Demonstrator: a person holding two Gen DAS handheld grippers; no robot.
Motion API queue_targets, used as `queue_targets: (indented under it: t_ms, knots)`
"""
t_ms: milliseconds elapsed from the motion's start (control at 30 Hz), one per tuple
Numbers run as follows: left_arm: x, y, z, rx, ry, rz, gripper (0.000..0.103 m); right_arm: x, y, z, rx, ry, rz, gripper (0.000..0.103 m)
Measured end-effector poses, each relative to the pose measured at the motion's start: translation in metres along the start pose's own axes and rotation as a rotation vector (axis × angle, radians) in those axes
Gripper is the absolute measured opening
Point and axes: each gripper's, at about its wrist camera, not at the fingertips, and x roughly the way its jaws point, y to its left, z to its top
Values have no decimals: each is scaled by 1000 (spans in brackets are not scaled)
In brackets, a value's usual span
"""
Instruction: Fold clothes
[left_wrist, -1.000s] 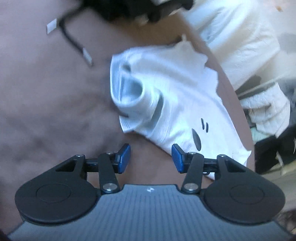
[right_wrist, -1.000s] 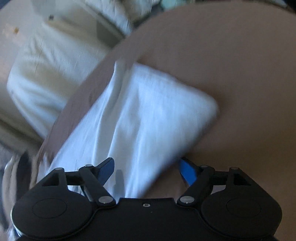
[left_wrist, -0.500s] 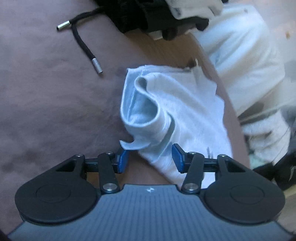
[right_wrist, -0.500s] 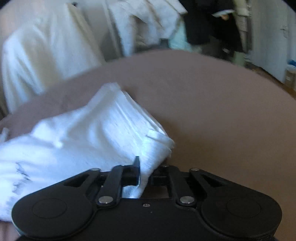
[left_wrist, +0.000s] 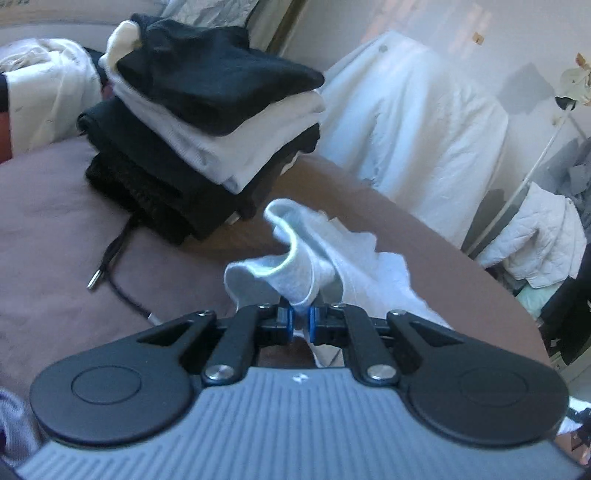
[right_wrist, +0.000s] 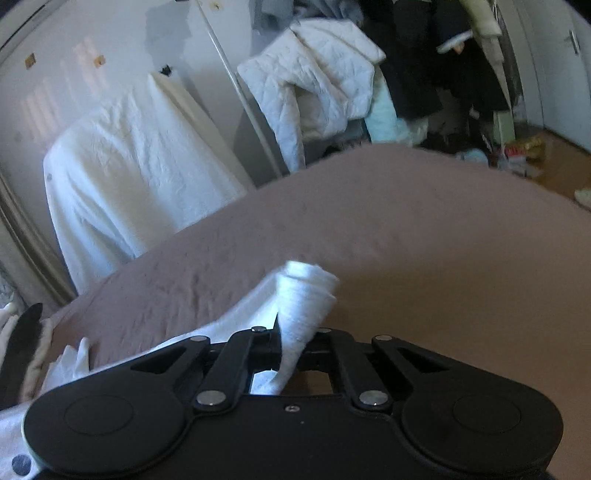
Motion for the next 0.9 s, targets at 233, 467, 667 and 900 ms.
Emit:
queue_targets:
  t_ms: [233, 467, 667, 900]
  knots:
    - [49, -11, 53, 114, 27, 52, 7, 45, 77, 68, -190, 65, 46, 3]
    - [4, -43, 132, 165, -185, -22, 7, 5, 154, 194, -182, -215, 240, 2]
    - [-62, -30, 92, 118, -123, -174, 7, -18, 76, 170, -53, -235, 233, 2]
    - [-31, 3, -67, 96, 270, -11, 7, 16, -42, 42, -16, 7, -48, 2]
